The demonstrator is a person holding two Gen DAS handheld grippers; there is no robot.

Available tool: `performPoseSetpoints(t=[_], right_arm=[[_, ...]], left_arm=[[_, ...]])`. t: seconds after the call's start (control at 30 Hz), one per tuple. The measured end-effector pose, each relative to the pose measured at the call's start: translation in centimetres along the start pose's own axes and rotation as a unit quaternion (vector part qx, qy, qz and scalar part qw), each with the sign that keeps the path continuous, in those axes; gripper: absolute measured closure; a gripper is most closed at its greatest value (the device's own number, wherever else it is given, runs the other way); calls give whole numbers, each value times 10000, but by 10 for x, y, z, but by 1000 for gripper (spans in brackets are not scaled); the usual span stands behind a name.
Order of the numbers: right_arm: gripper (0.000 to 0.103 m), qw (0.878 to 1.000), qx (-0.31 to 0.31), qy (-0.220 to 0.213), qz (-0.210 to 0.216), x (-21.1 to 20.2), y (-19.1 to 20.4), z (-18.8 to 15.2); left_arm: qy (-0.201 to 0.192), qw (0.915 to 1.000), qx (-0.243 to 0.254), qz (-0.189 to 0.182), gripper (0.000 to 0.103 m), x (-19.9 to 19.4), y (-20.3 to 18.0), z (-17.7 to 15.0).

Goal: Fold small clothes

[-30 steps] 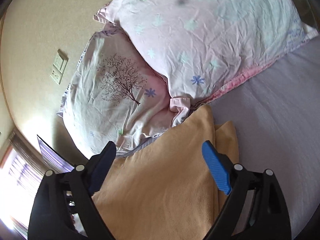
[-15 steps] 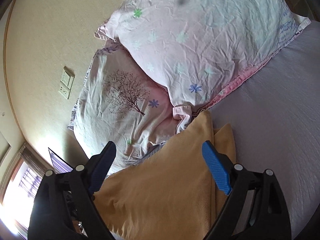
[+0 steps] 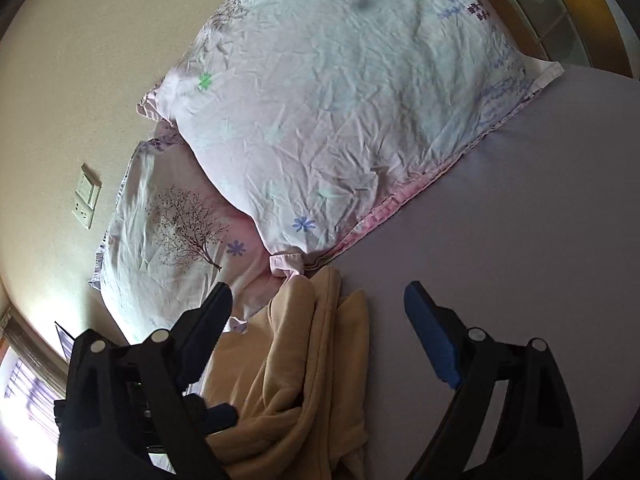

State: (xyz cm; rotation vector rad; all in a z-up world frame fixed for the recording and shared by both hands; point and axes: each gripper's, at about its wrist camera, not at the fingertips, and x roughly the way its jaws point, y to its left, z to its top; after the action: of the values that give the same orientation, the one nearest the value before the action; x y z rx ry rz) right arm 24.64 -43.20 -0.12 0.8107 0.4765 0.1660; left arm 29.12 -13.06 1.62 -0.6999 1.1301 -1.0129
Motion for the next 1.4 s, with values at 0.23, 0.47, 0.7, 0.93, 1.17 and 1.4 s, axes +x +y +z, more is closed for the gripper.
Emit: performPoseSetpoints(t=[0.23,0.47,0.7,0.93,1.17,1.4], right_arm=[[36,9901,-946,903,511,-25,43,-33],[66,9722,-1968,1268,-37,-21,82,-68],[94,9719,-1665,1541,-632,-29,49,-83],[47,9803,-1170,1550,-346,-48,47,-67],[57,9779,-1106,1547,-872,31,52,-6],[98,9680,-1097,1921,-1184,91,40,-5]], left_arm=[[-1242,9813,758,1262,23,-122,10,-23],[-908,9852,1084,973,23,-126,14,-51],[-88,9710,1825,1539,23,-78,2,-83],[85,9652,1931,1761,23,-76,13,-98],[47,9665,1892,1735,23,-72,20,-99],[-50,9716,1780,1557,24,-73,24,-94]])
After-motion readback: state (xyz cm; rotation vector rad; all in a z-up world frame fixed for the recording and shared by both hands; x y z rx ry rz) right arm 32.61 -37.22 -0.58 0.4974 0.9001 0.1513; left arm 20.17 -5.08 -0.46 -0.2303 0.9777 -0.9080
